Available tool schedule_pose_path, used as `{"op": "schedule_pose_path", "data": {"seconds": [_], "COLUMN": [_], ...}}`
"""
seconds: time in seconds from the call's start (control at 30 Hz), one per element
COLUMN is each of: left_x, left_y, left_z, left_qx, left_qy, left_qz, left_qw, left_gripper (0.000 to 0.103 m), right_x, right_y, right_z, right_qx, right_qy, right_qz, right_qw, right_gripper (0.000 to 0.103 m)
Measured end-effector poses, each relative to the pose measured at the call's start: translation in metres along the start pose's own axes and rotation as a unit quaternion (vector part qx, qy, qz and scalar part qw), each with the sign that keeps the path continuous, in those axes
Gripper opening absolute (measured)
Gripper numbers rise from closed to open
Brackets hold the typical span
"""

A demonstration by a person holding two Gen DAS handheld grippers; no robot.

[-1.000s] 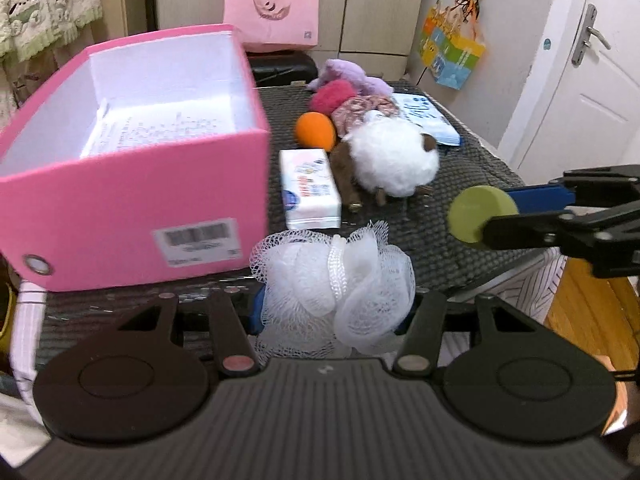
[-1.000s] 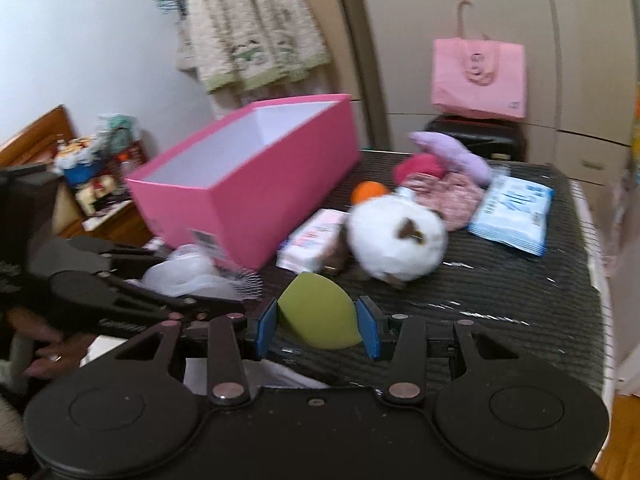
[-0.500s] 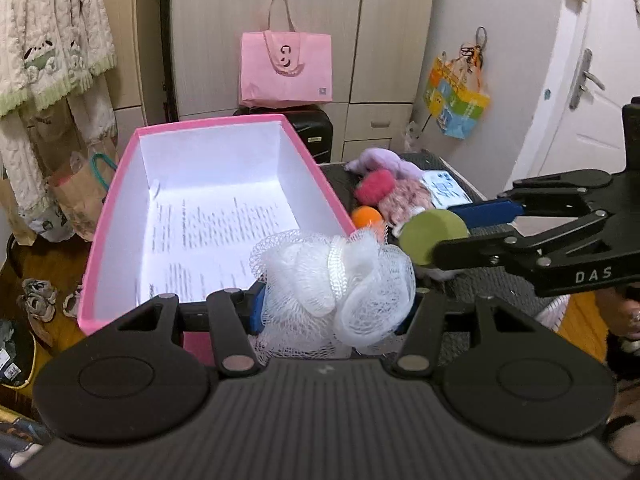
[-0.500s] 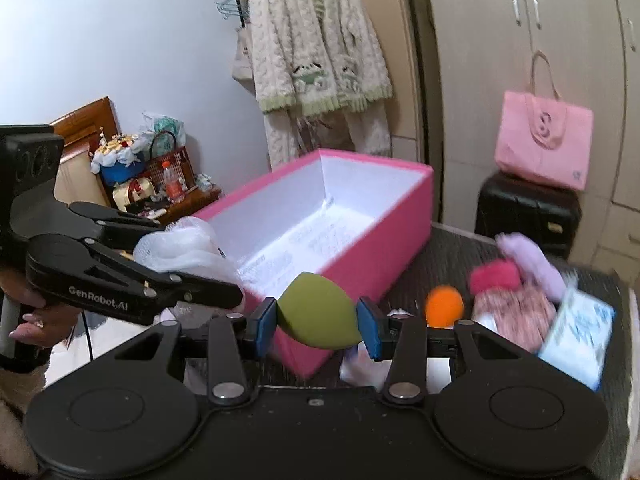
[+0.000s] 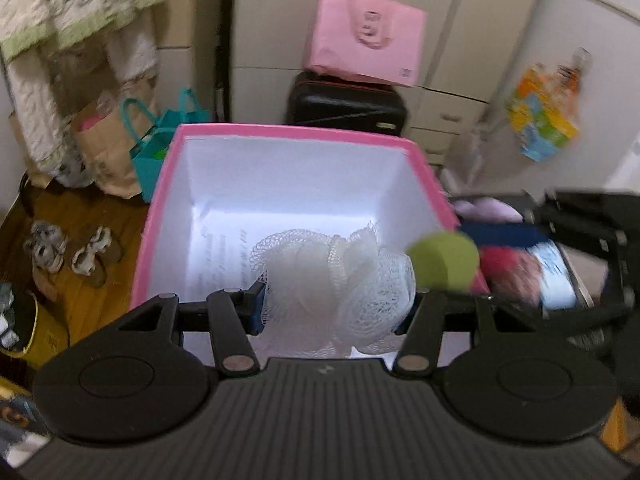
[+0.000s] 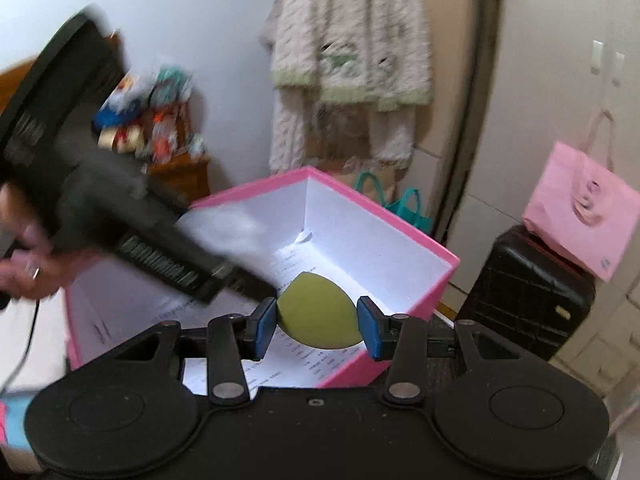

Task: Organize soft objects
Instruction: 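Open both tools to drop the pouf and sponge into the box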

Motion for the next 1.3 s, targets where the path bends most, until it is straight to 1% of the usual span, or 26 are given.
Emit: {"op": "schedule_pose_path", "data": {"seconds": [0.03,0.1,0.13,0.23,0.3,0.37,0.4,0.47,0.5,0.57,0.63,0.8,0.97,1.07,1.2,1.3], "left_x": [0.004,0.010,0.011,0.013,0.016,0.018,0.018,0.020,0.019,0.017,0.016,0.014,0.008,0.002,-0.011,-0.023], "left_y": [0.004,0.013,0.020,0.037,0.045,0.048,0.049,0.049,0.047,0.040,0.027,-0.013,-0.053,-0.070,-0.089,-0.101], "left_z": [0.007,0.016,0.018,0.016,0.016,0.023,0.025,0.028,0.026,0.021,0.012,-0.005,-0.019,-0.029,-0.047,-0.062], "left_qx": [-0.001,0.003,0.010,0.013,0.036,0.040,0.040,0.026,0.018,0.011,0.012,0.014,0.034,0.030,0.011,-0.009], "left_qy": [-0.014,-0.024,-0.024,-0.019,-0.009,-0.020,-0.029,-0.040,-0.039,-0.027,-0.001,0.055,0.103,0.119,0.138,0.152], "left_qz": [-0.004,-0.005,0.002,0.025,0.024,0.018,0.018,0.022,0.026,0.026,0.016,-0.019,-0.052,-0.053,-0.047,-0.039], "left_qw": [0.9999,0.9997,0.9997,0.9994,0.9990,0.9988,0.9986,0.9986,0.9987,0.9992,0.9998,0.9982,0.9927,0.9910,0.9892,0.9876], "left_gripper": [0.053,0.053,0.053,0.053,0.053,0.058,0.063,0.067,0.070,0.075,0.078,0.078,0.078,0.078,0.078,0.078], "right_x": [0.002,0.005,0.007,0.012,0.013,0.011,0.010,0.009,0.009,0.010,0.010,0.007,0.004,0.002,-0.003,-0.006], "right_y": [0.009,0.025,0.031,0.048,0.057,0.063,0.065,0.067,0.065,0.057,0.048,0.021,-0.010,-0.024,-0.048,-0.068], "right_z": [0.001,0.002,0.003,0.006,0.006,0.005,0.004,0.002,0.000,0.001,-0.001,-0.005,-0.008,-0.006,0.001,0.008], "right_qx": [0.004,-0.005,-0.010,-0.015,-0.018,-0.026,-0.031,-0.034,-0.038,-0.039,-0.044,-0.060,-0.059,-0.055,-0.061,-0.060], "right_qy": [-0.016,-0.044,-0.059,-0.093,-0.106,-0.117,-0.119,-0.111,-0.105,-0.098,-0.089,-0.061,-0.019,-0.001,0.003,0.006], "right_qz": [0.014,0.032,0.039,0.052,0.061,0.066,0.067,0.068,0.064,0.054,0.046,0.044,0.040,0.043,0.038,0.029], "right_qw": [1.000,0.998,0.997,0.994,0.992,0.991,0.990,0.991,0.992,0.993,0.994,0.995,0.997,0.998,0.997,0.998], "right_gripper": [0.050,0.050,0.050,0.050,0.050,0.053,0.053,0.054,0.055,0.063,0.064,0.064,0.064,0.064,0.064,0.064]}}
Point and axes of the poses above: each gripper's, at about its wrist camera, not at the fingertips, and y roughly the way its jaws point, z to its left, x to its top, the point moved 5 cm from there along y, roughly the way its jaws point, and after that the axes turned 6 degrees about -x, right-handed, at the moved point
